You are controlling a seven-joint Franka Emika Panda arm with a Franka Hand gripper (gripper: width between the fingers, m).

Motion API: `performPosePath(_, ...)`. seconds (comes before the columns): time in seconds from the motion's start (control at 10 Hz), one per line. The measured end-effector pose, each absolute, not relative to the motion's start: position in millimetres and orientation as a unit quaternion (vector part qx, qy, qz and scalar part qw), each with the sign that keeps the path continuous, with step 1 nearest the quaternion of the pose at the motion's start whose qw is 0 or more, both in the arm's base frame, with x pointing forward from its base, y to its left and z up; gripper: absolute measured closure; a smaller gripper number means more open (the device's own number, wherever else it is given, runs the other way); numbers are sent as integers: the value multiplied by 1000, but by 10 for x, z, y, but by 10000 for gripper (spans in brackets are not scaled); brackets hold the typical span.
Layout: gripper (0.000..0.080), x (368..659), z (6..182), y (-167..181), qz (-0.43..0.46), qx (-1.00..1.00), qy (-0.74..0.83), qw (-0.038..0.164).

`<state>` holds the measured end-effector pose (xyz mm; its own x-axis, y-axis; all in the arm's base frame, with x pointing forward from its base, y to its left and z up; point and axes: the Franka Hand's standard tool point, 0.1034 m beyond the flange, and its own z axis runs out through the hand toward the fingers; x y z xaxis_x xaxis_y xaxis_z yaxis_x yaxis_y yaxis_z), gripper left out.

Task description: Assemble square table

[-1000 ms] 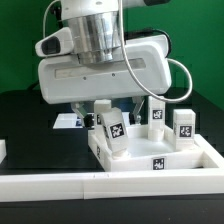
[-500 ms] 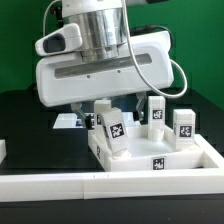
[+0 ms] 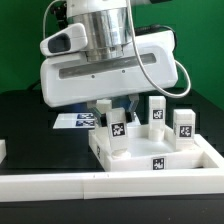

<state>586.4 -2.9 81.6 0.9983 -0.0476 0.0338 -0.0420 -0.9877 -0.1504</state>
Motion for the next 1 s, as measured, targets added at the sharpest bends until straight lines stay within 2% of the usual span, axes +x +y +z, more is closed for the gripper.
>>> performPosePath(0.5,509,5864,815,-29,-16,-995,61,76)
performPosePath(1.0,509,5869,801,-38,9,-945,317,77)
